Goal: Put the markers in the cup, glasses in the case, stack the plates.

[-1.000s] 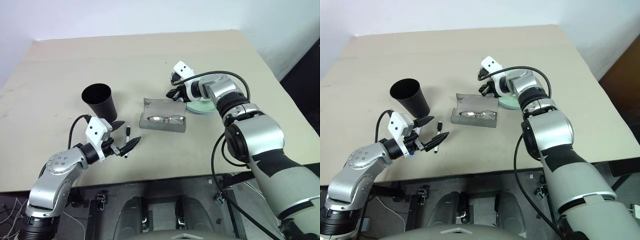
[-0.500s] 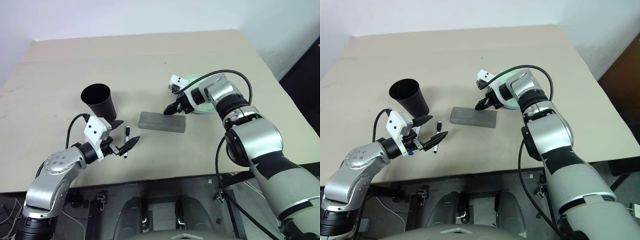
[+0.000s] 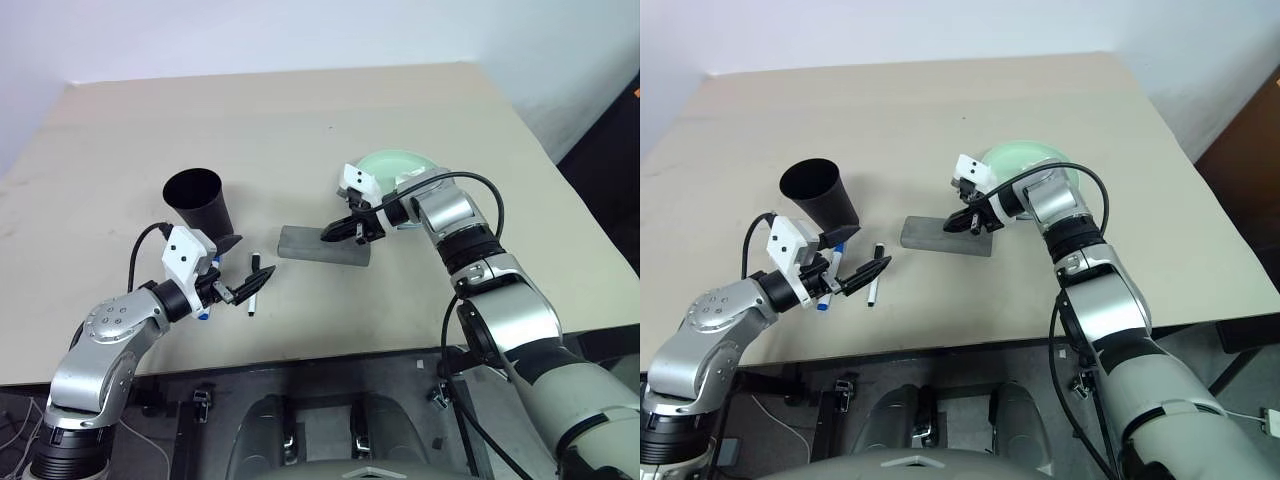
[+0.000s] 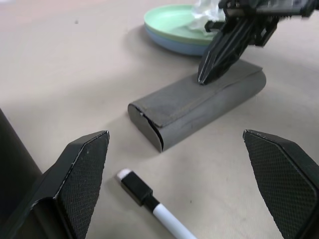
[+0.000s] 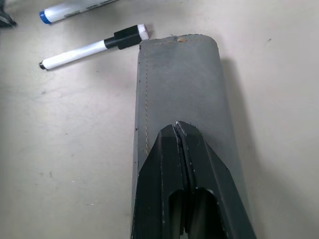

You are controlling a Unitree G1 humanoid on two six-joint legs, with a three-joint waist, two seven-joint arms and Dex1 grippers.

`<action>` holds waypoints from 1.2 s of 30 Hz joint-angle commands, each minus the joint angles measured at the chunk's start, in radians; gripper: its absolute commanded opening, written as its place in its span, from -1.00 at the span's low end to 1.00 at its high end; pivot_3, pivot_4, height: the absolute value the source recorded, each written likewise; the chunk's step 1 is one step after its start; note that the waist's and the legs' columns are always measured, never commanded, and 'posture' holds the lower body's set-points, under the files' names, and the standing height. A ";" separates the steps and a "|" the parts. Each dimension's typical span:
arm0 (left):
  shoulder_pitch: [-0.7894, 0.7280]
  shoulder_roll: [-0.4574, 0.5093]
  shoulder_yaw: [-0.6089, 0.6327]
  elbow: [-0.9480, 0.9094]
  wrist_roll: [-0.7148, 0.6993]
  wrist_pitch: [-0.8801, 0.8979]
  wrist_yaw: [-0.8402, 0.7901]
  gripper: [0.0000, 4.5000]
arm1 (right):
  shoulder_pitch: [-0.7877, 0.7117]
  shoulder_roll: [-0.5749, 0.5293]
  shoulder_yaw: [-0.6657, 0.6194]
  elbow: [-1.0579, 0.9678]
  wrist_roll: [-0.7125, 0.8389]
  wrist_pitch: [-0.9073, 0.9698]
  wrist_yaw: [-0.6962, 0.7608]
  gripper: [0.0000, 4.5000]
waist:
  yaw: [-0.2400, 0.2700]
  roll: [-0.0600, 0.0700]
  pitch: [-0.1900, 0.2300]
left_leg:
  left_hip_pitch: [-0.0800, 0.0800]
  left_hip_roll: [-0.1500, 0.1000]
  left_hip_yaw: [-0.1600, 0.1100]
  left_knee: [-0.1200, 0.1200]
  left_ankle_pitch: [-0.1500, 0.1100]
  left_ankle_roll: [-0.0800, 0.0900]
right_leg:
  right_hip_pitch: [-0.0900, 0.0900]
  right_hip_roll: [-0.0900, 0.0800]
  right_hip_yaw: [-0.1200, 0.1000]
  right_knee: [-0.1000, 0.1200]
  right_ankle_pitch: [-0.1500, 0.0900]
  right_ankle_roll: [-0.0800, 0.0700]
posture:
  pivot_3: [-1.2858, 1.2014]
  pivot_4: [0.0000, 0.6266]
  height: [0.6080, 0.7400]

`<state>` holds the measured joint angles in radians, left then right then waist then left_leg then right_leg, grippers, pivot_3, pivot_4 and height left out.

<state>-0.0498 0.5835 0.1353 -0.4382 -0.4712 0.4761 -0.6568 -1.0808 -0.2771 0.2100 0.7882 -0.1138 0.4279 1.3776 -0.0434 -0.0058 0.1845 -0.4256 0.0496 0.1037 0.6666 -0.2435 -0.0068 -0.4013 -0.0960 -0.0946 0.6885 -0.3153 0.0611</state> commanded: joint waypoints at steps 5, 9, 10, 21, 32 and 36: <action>-0.026 0.002 0.046 -0.053 -0.058 0.046 0.030 1.00 | 0.031 -0.081 -0.058 -0.132 0.124 0.037 0.034 -0.99 | 0.006 0.000 0.000 | -0.002 0.000 -0.001 0.000 0.000 0.000 | -0.001 0.000 0.000 0.000 0.000 0.000 | 0.03 -0.52 0.41; -0.016 0.002 0.104 -0.112 -0.111 0.096 0.075 1.00 | 0.038 -0.125 -0.072 -0.201 0.176 0.055 0.037 -0.99 | 0.003 0.000 0.001 | -0.003 0.000 0.000 0.000 0.001 0.000 | -0.003 -0.001 0.000 -0.001 0.000 0.000 | 0.03 -0.52 0.41; -0.004 0.002 0.128 -0.131 -0.130 0.109 0.088 1.00 | 0.041 -0.132 -0.068 -0.214 0.184 0.061 0.041 -0.99 | 0.001 0.000 0.001 | -0.003 0.000 0.000 -0.001 0.001 0.000 | -0.003 0.000 0.000 -0.001 0.000 0.000 | 0.03 -0.52 0.41; 0.230 0.011 0.301 -0.341 -0.202 0.232 0.237 1.00 | 0.029 -0.121 -0.046 -0.205 0.227 0.015 0.034 -0.99 | 0.006 0.000 0.001 | -0.002 0.000 0.000 -0.002 -0.001 0.003 | -0.002 0.000 0.000 -0.001 0.001 -0.001 | 0.03 -0.52 0.41; 0.220 -0.003 0.308 -0.322 -0.213 0.441 0.461 1.00 | 0.021 -0.128 -0.044 -0.174 0.237 -0.018 0.022 -0.99 | 0.006 0.000 0.001 | -0.002 0.001 -0.001 -0.002 -0.002 0.004 | -0.003 0.000 0.000 -0.002 0.001 -0.001 | 0.03 -0.52 0.41; 0.157 0.010 0.287 -0.283 -0.203 0.483 0.482 1.00 | 0.027 -0.129 -0.049 -0.189 0.246 -0.002 0.011 -0.99 | 0.005 0.000 0.001 | -0.002 0.000 -0.001 -0.002 -0.001 0.004 | -0.003 0.000 0.000 -0.002 0.001 -0.002 | 0.03 -0.52 0.41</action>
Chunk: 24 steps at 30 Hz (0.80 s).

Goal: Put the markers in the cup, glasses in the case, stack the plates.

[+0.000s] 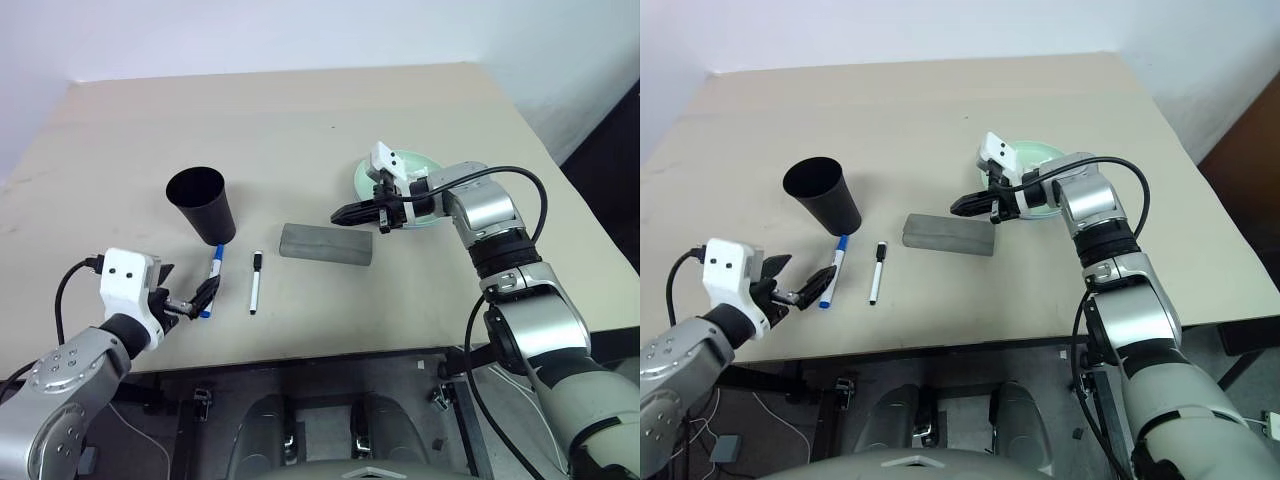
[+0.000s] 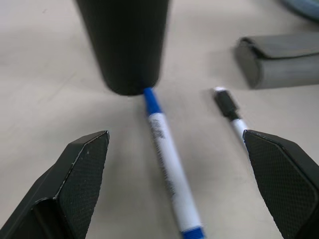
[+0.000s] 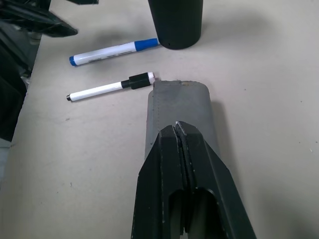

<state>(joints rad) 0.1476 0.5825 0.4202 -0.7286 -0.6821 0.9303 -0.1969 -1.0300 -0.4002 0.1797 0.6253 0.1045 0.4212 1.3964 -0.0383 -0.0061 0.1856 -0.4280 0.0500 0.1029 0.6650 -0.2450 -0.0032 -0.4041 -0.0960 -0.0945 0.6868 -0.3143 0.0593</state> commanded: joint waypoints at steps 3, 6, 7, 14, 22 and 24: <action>-0.107 0.012 -0.017 0.037 -0.005 0.115 0.059 1.00 | -0.020 -0.013 -0.021 -0.037 0.032 0.029 -0.015 -0.99 | 0.001 0.000 0.000 | 0.000 0.000 0.000 0.000 0.000 0.000 | 0.000 0.000 0.000 0.000 0.000 0.000 | 0.03 -0.52 0.41; -0.169 0.023 -0.040 0.061 -0.002 0.222 0.092 1.00 | -0.018 -0.040 -0.022 -0.066 0.051 0.070 0.004 -0.99 | 0.001 0.000 0.000 | -0.001 0.000 0.000 0.000 0.000 0.000 | 0.000 0.000 0.000 0.000 0.000 0.000 | 0.03 -0.52 0.41; -0.185 0.024 -0.042 0.072 0.003 0.249 0.101 1.00 | -0.015 -0.051 -0.026 -0.086 0.063 0.085 0.015 -0.99 | 0.001 -0.001 0.000 | -0.001 0.000 0.000 0.000 0.000 0.000 | 0.000 0.000 0.000 0.000 0.000 0.000 | 0.03 -0.52 0.41; -0.252 -0.018 -0.073 0.124 0.019 0.330 0.123 1.00 | 0.094 -0.081 -0.102 -0.325 0.157 0.034 -0.035 -0.99 | 0.003 -0.003 0.002 | -0.001 0.000 0.000 -0.001 0.002 -0.004 | 0.000 0.000 0.000 -0.001 0.000 0.000 | 0.03 -0.52 0.41; -0.313 -0.056 -0.107 0.153 0.050 0.378 0.127 1.00 | 0.158 -0.096 -0.156 -0.438 0.253 0.151 -0.127 -0.92 | 0.006 -0.004 0.003 | -0.001 0.000 0.000 -0.001 0.002 -0.004 | 0.000 0.000 0.000 -0.001 0.000 0.001 | 0.03 -0.52 0.41; -0.325 -0.064 -0.109 0.155 0.050 0.394 0.124 1.00 | 0.169 -0.110 -0.145 -0.454 0.260 0.155 -0.124 -0.75 | 0.008 -0.004 0.003 | -0.001 0.000 0.000 -0.001 0.002 -0.004 | 0.000 0.000 0.000 -0.001 0.000 0.001 | 0.03 -0.52 0.41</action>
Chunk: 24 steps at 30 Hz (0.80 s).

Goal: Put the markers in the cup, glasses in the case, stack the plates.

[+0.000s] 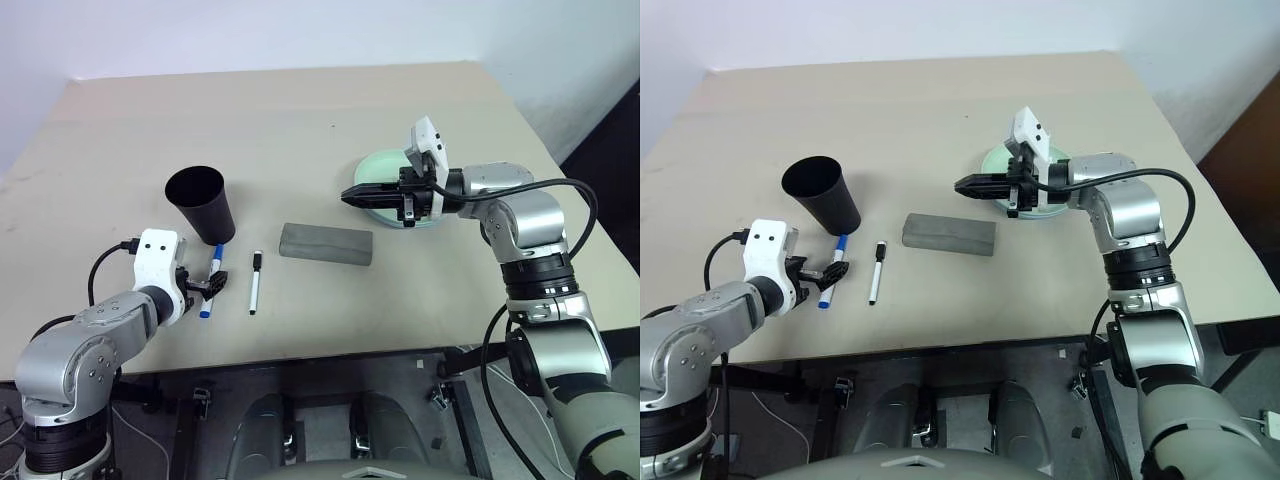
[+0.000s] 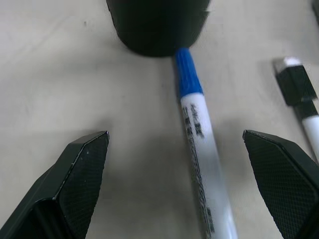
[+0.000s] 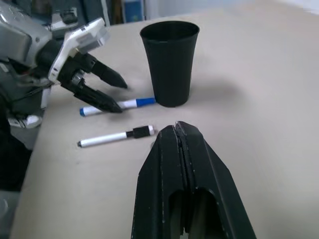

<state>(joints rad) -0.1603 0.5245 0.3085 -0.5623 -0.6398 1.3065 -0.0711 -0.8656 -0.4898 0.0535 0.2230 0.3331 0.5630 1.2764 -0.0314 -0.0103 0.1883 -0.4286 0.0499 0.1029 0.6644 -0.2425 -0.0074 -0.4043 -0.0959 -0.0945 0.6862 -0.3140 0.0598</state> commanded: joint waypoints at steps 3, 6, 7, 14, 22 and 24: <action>-0.031 -0.005 -0.005 0.000 0.023 0.035 -0.001 1.00 | 0.019 -0.040 -0.008 -0.081 0.052 0.031 0.014 -0.32 | 0.012 0.000 0.000 | 0.000 0.000 0.000 0.000 0.000 0.000 | 0.000 0.000 0.000 -0.001 0.000 0.000 | 0.03 -0.52 0.41; -0.049 -0.011 -0.004 0.005 0.030 0.046 -0.006 1.00 | 0.009 -0.049 -0.003 -0.081 0.059 0.051 0.004 0.13 | 0.017 0.000 0.000 | 0.000 0.000 0.000 0.000 0.000 0.000 | 0.000 0.000 0.000 -0.001 0.000 0.000 | 0.03 -0.52 0.41; -0.054 -0.015 -0.005 0.006 0.034 0.049 -0.007 1.00 | 0.004 -0.053 0.000 -0.077 0.056 0.053 -0.001 0.27 | 0.017 0.000 0.000 | 0.000 0.000 0.000 0.000 0.000 0.001 | 0.000 0.000 0.000 -0.001 0.000 0.000 | 0.03 -0.52 0.41; -0.087 -0.035 -0.031 0.019 0.051 0.075 -0.014 1.00 | -0.004 -0.049 0.013 -0.047 0.033 0.036 -0.047 0.84 | 0.019 0.000 0.000 | 0.000 0.000 0.000 0.000 -0.001 0.001 | 0.000 0.000 0.000 -0.001 0.000 0.000 | 0.03 -0.52 0.41; -0.138 -0.039 -0.054 0.052 0.075 0.159 -0.018 1.00 | 0.003 -0.047 0.014 -0.052 0.039 0.044 -0.080 0.84 | 0.020 0.000 0.000 | 0.000 0.000 0.000 0.000 0.000 0.000 | 0.000 0.000 0.000 -0.001 0.000 0.000 | 0.03 -0.52 0.41; -0.152 -0.047 -0.045 0.060 0.082 0.192 -0.014 1.00 | 0.005 -0.048 0.015 -0.051 0.037 0.046 -0.089 0.84 | 0.021 0.000 0.000 | 0.000 0.000 0.000 0.000 0.000 0.000 | 0.000 0.000 0.000 -0.001 0.000 0.000 | 0.03 -0.52 0.41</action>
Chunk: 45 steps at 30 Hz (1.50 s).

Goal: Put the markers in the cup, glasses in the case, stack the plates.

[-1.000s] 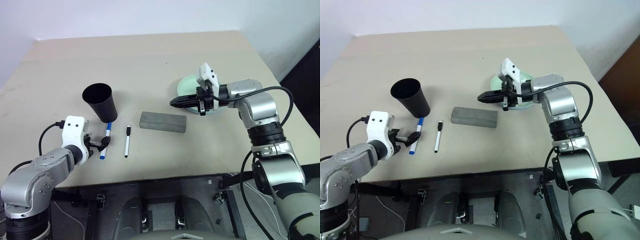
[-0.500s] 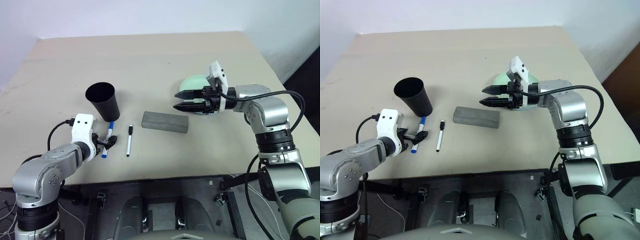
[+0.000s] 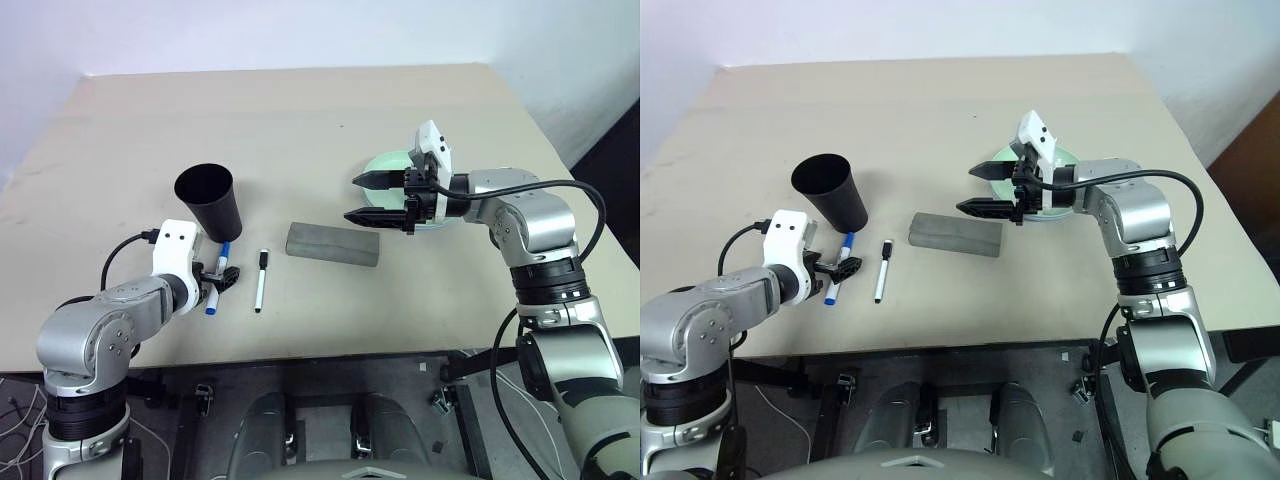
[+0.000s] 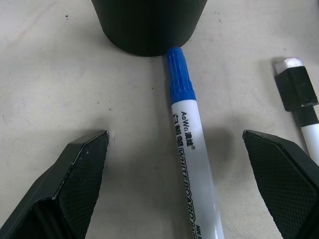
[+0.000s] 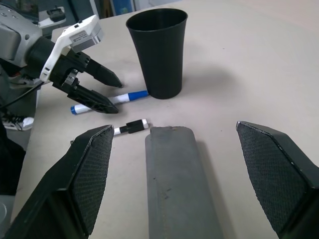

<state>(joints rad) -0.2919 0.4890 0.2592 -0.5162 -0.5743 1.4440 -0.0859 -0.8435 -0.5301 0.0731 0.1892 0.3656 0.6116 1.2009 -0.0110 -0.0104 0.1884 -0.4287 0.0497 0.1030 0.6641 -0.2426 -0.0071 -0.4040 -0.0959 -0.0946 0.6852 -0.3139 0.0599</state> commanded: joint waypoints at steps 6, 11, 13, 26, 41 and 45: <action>-0.023 0.022 -0.004 -0.002 0.033 0.141 -0.026 0.15 | -0.021 -0.014 -0.002 -0.008 0.005 -0.001 -0.019 0.86 | -0.001 0.000 0.000 | 0.000 0.000 0.000 0.000 0.000 -0.001 | 0.000 0.000 0.000 0.000 0.000 0.000 | 0.03 -0.52 0.41; -0.013 0.027 0.019 -0.017 0.051 0.170 -0.032 -0.60 | -0.031 -0.010 0.000 0.007 0.004 -0.007 -0.015 0.86 | -0.002 0.000 0.000 | 0.000 0.000 0.001 0.000 0.000 -0.001 | 0.000 0.000 0.000 -0.001 0.000 0.000 | 0.03 -0.52 0.41; -0.004 0.037 0.022 -0.020 0.056 0.170 -0.034 -0.85 | -0.039 -0.006 -0.002 0.021 0.003 -0.013 -0.017 0.86 | -0.002 0.000 0.000 | 0.000 0.000 0.001 0.000 0.000 -0.001 | 0.000 0.000 0.000 -0.001 0.000 0.000 | 0.03 -0.52 0.41; -0.010 0.053 0.172 -0.080 0.154 0.170 0.041 -0.88 | -0.055 0.008 0.000 0.084 0.000 -0.066 -0.009 0.86 | -0.007 -0.001 0.001 | 0.000 0.001 0.000 -0.001 0.000 -0.001 | -0.001 0.001 0.000 -0.001 0.000 0.000 | 0.03 -0.52 0.41; -0.076 0.108 0.231 -0.005 0.309 -0.421 -0.010 -0.88 | -0.062 0.057 0.004 0.103 0.010 -0.111 -0.003 0.86 | -0.003 -0.005 0.003 | -0.002 0.000 0.000 -0.001 0.000 -0.001 | -0.002 0.000 0.000 -0.002 0.000 0.000 | 0.03 -0.52 0.41; -0.099 0.095 0.187 0.040 0.300 -0.749 -0.122 -0.88 | -0.048 0.056 -0.015 0.078 0.036 -0.092 -0.009 0.86 | -0.002 -0.005 0.003 | -0.004 0.000 0.001 -0.001 0.000 -0.001 | -0.004 -0.001 0.000 -0.002 0.000 0.000 | 0.03 -0.52 0.41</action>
<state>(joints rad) -0.3682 0.5810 0.4467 -0.4672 -0.2732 0.8187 -0.1702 -0.8830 -0.4728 0.0934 0.3129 0.3749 0.5190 1.1946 -0.0125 -0.0150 0.1912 -0.4333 0.0496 0.1037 0.6632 -0.2421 -0.0083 -0.4079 -0.0965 -0.0948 0.6832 -0.3137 0.0599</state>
